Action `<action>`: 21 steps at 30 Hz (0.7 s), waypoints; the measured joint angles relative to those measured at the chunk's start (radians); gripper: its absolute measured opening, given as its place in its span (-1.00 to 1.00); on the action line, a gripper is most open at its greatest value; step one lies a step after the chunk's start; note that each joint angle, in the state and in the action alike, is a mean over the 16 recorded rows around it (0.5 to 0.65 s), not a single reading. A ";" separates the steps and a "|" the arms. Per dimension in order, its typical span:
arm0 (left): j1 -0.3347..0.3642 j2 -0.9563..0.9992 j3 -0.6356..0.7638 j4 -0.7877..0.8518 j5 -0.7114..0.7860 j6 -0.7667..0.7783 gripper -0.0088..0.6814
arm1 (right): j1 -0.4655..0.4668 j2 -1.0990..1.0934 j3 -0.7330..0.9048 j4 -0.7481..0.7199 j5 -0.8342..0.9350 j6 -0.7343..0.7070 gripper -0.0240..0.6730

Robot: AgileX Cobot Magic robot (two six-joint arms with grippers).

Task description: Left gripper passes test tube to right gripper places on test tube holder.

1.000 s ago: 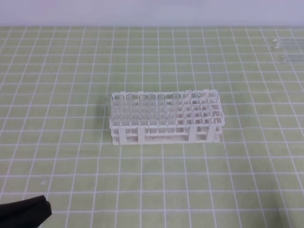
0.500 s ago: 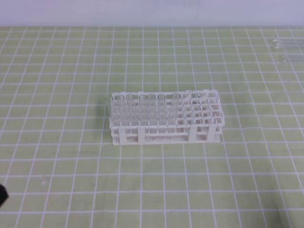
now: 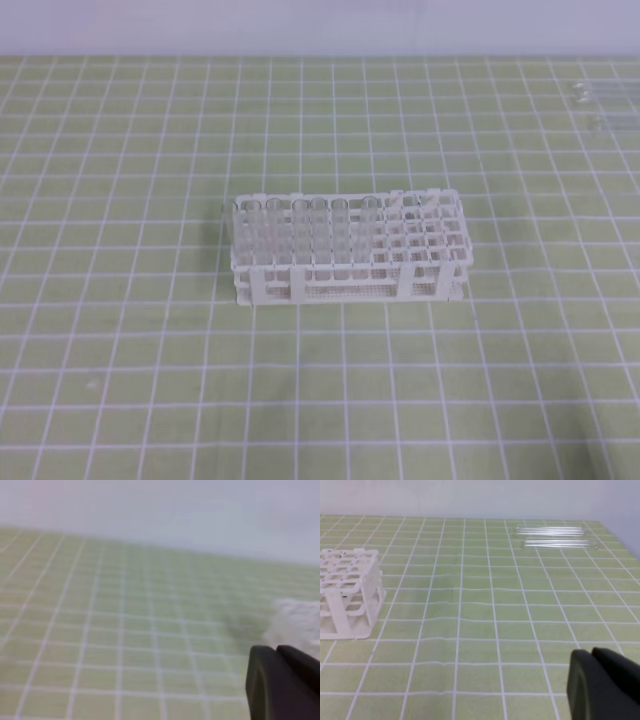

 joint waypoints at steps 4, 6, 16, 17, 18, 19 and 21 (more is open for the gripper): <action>0.099 0.002 0.044 -0.056 0.007 0.069 -0.98 | 0.000 0.000 0.000 0.001 0.000 0.000 -0.98; 0.129 0.000 0.061 -0.076 0.014 0.102 -0.98 | 0.000 0.000 0.000 0.001 0.000 0.000 -0.98; 0.176 0.004 0.100 -0.115 0.046 0.189 -0.98 | 0.000 0.000 0.000 0.002 0.000 0.000 -0.98; 0.176 0.002 0.101 -0.116 0.048 0.189 -0.98 | 0.000 0.000 0.000 0.002 0.000 0.000 -0.98; 0.176 0.002 0.102 -0.116 0.051 0.189 -0.98 | 0.000 0.000 0.000 0.002 0.000 0.000 -0.98; 0.176 0.004 0.101 -0.115 0.053 0.189 -0.98 | 0.000 0.000 0.000 0.002 0.000 0.000 -0.98; 0.176 0.004 0.101 -0.115 0.055 0.189 -0.98 | 0.000 0.000 0.000 0.002 0.000 0.000 -0.98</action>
